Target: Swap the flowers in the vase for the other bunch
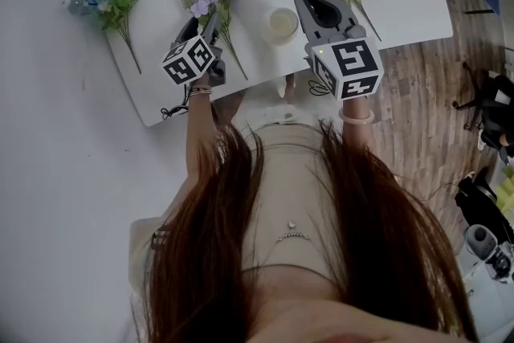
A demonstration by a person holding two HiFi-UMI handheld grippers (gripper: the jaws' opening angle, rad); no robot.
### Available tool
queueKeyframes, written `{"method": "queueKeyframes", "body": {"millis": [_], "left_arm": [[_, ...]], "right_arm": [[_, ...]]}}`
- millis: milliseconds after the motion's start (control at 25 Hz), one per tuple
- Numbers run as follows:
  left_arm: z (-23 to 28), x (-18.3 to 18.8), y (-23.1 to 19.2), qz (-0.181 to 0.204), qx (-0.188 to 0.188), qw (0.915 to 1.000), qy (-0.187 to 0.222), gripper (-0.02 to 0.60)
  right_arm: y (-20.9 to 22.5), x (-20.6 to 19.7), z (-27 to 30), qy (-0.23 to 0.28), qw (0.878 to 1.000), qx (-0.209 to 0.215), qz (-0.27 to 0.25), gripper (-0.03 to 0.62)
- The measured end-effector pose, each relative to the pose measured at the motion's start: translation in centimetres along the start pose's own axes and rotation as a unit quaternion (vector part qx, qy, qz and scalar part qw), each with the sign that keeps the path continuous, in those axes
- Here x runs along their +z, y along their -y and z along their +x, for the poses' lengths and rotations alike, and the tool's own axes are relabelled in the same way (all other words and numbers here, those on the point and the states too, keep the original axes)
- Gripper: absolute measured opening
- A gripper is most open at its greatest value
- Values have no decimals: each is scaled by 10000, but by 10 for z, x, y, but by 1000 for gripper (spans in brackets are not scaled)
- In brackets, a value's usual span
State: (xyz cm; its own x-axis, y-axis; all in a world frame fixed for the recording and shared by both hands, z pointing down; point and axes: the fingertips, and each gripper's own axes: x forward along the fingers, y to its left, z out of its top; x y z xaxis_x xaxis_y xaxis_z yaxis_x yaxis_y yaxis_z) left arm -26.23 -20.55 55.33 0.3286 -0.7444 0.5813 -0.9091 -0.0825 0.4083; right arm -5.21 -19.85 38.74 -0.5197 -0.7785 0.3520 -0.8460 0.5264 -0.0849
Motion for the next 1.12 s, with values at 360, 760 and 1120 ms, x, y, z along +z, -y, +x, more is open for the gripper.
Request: {"method": "queueKeyframes", "body": {"millis": [360, 760, 1120], "left_arm": [[-21, 3, 1, 203, 34, 9997, 139, 258], [-56, 8, 26, 227, 319, 9974, 608, 249], [-88, 9, 66, 273, 513, 9923, 1097, 191]], "right_arm": [[-15, 1, -8, 86, 9999, 61, -42, 28], [-5, 9, -29, 201, 9992, 305, -188, 28], [20, 9, -56, 335, 9986, 402, -89, 28]]}}
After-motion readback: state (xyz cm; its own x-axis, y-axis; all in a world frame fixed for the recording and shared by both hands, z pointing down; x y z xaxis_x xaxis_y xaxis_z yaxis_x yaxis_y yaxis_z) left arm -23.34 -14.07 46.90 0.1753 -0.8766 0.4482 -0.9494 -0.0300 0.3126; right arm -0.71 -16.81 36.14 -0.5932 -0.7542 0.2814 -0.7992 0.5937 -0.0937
